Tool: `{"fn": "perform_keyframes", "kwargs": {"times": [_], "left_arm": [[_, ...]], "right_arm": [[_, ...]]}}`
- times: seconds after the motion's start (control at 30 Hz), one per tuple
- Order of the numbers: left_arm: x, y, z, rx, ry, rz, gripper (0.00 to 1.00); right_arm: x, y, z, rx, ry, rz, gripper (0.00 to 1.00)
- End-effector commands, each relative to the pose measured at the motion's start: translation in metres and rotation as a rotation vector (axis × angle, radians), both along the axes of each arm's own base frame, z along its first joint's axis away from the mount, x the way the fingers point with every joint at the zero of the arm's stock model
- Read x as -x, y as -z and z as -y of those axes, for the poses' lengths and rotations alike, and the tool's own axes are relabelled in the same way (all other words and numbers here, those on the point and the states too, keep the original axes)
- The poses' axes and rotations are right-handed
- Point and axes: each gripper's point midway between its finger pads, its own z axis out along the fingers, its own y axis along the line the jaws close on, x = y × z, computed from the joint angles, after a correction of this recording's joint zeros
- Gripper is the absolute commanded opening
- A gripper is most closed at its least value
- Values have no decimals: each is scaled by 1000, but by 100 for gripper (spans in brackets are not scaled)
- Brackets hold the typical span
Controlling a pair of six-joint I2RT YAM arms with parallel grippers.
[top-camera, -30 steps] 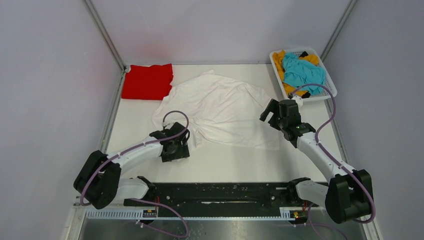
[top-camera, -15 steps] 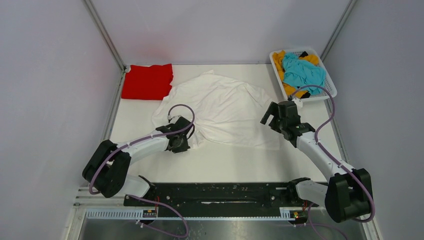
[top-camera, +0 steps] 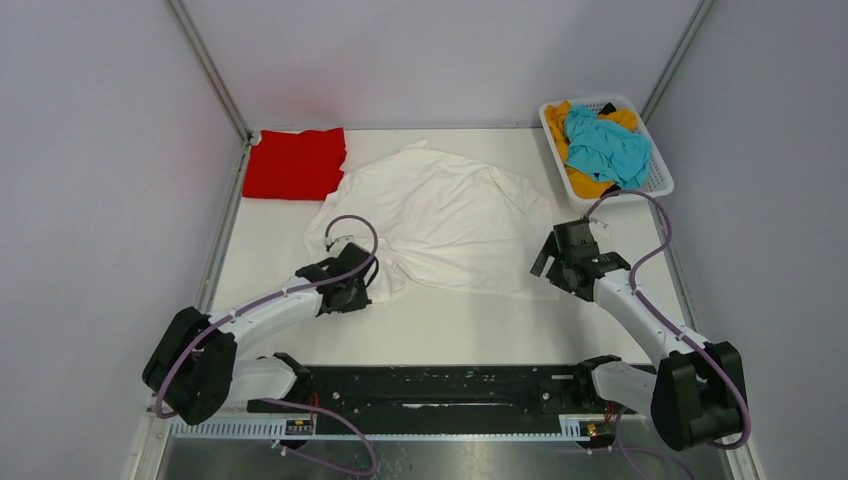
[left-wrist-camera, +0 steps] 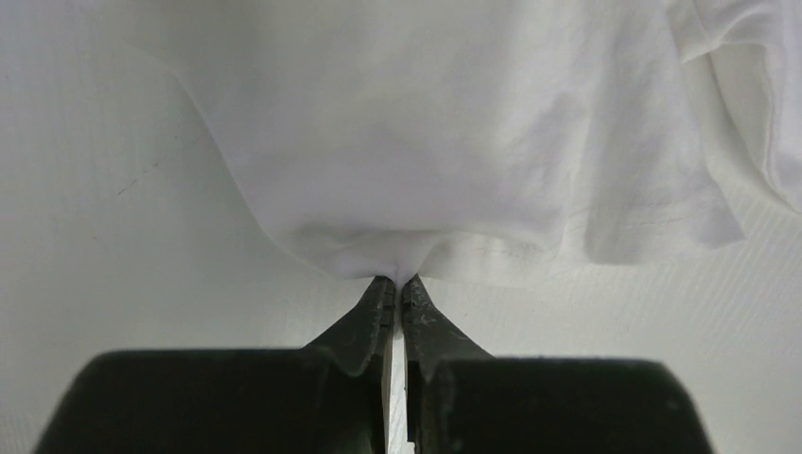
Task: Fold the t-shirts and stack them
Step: Flatten out the tshirt
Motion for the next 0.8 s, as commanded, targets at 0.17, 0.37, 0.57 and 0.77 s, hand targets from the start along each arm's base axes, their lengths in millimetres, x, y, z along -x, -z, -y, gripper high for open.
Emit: {"fn": "perform_keyframes", "kwargs": {"times": [0.17,0.37,0.57,0.77], "left_arm": [[-12,-11,-7,-4,-29,113,0],[-13,-15,-7,14,-49,135,0],[-14,-18,-7,14,-43,139,0],[-16,-23,-7,15,-42,156,0]], "right_arm": [[17,41,2,10,8,-146,77],[9,56,1,24,10,-191,64],[4,58,-7,-13,12,-187,61],[-1,57,-15,-54,-1,-180,54]]}}
